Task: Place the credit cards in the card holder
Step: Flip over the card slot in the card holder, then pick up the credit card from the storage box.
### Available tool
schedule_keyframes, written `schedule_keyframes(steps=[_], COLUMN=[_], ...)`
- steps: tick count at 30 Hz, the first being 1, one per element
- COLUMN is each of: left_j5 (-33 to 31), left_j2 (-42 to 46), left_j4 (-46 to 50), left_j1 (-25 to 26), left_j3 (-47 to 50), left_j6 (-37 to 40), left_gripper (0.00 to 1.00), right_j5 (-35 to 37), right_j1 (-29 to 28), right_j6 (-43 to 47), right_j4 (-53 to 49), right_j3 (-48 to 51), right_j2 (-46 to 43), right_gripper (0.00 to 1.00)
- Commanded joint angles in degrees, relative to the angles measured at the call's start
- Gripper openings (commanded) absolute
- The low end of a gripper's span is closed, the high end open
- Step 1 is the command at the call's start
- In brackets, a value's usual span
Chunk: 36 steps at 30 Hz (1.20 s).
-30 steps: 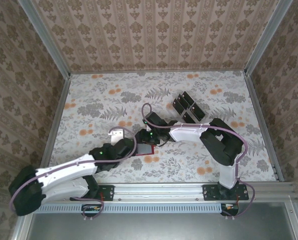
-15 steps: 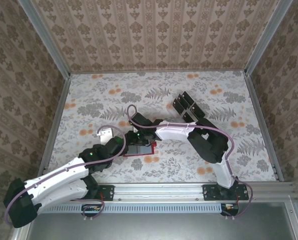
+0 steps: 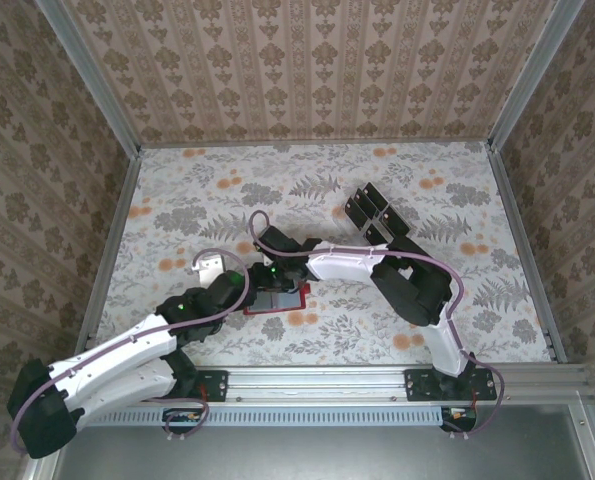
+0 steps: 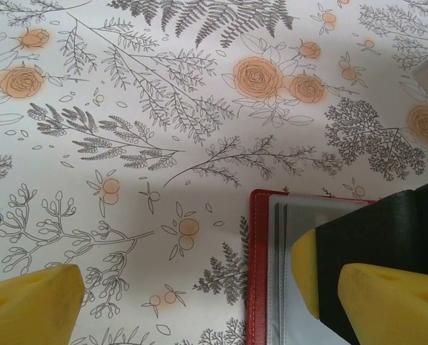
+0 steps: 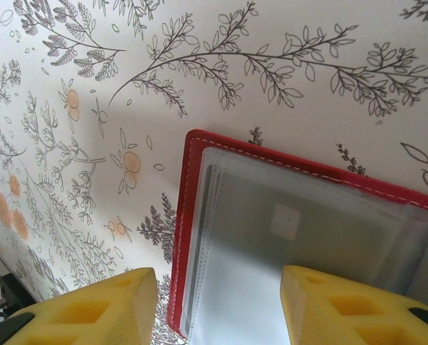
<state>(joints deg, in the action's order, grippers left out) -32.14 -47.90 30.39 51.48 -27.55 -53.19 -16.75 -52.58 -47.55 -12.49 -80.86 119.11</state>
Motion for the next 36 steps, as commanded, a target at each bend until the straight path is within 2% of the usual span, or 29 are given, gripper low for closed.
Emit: schedule_keyframes(steps=[1,8,11,15,19,25,36], left_j5=[0.74,3.16,4.73,7.07,10.09,11.74,12.97], left_j2=[-0.78,-5.17,-7.57,-10.07,-13.12,-15.97,-17.14], left_j4=[0.90,-1.19,-2.32,-3.90,-4.16,-4.52,-4.98], left_j1=[-0.82,-2.73,-4.41,-6.96,-9.84,-11.20,-11.43], left_j3=[-0.81,-2.46,-2.76,-3.02,-4.35,-6.01,-6.20], left_j6=[0.27,2.20,2.81,4.47,6.79,8.75,9.31], left_gripper=[1.00,1.00,1.00,1.00,1.00,1.00,1.00], right_j5=[-0.12,2.64,7.10,17.02,27.13,35.09,36.97], right_j1=[1.48,8.23,12.39,17.47,21.02,24.23,27.43], right_j6=[1.87,7.08,12.39,21.96,28.93,33.33,35.28], right_j4=[-1.65,-9.12,-15.87,-25.97,-31.89,-34.09,-33.39], right_j3=[-1.24,3.17,4.56,4.51,4.30,4.29,4.66], right_j2=[-6.52,-17.02,-21.39,-25.26,-25.27,-22.71,-17.93], right_gripper=[0.51,0.51,0.51,0.50,0.48,0.40,0.33])
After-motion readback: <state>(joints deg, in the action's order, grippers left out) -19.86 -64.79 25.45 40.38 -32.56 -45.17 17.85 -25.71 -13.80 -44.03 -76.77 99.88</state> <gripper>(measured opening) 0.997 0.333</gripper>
